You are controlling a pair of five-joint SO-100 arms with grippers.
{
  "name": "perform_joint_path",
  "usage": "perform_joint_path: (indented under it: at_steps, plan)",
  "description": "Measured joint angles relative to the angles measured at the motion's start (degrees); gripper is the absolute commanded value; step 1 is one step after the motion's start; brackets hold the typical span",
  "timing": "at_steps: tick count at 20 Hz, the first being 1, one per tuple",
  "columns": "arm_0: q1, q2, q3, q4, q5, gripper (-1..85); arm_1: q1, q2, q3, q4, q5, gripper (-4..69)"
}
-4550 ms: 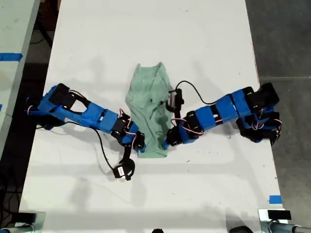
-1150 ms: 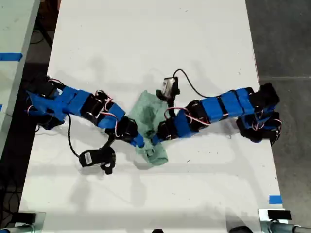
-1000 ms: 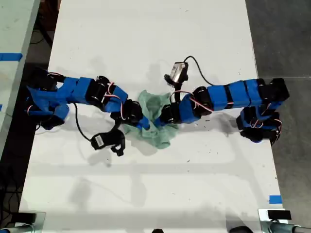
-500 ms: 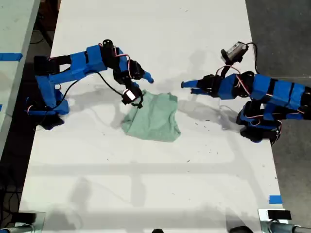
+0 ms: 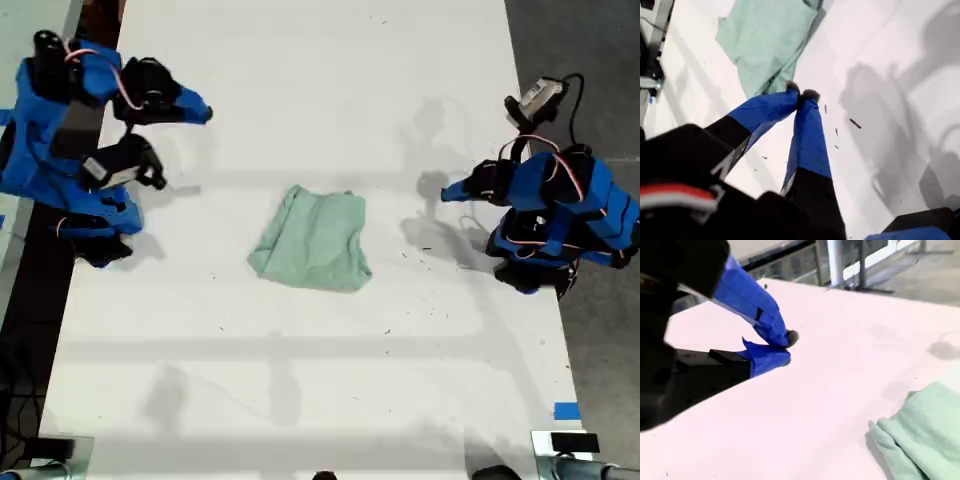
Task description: Fold t shirt
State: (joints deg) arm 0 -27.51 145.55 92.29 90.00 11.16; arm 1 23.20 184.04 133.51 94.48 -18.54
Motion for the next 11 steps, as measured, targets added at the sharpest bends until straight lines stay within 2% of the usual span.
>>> perform_joint_path:
  at_steps: [2, 5, 7, 8, 11]
  plan:
    - [8.88, 14.85, 19.60, -7.12, -4.39, -0.2, -4.92, 6.59, 6.42, 0.09, 0.26, 1.2]
    - [22.94, 34.54, 52.73, -23.99, -12.39, -0.2, -11.16, 12.74, 17.84, -2.37, 2.90, 1.2]
    - [26.28, 33.93, 68.29, -35.16, -11.34, -0.2, -12.66, 15.56, 24.70, -3.43, 3.25, 1.2]
    - [25.93, 32.08, 71.28, -38.76, -9.49, -0.2, -13.01, 15.82, 27.69, -5.01, 3.25, 1.2]
    - [24.87, 32.34, 78.57, -45.09, -4.92, -0.2, -14.06, 16.35, 33.31, -8.44, 3.16, 1.2]
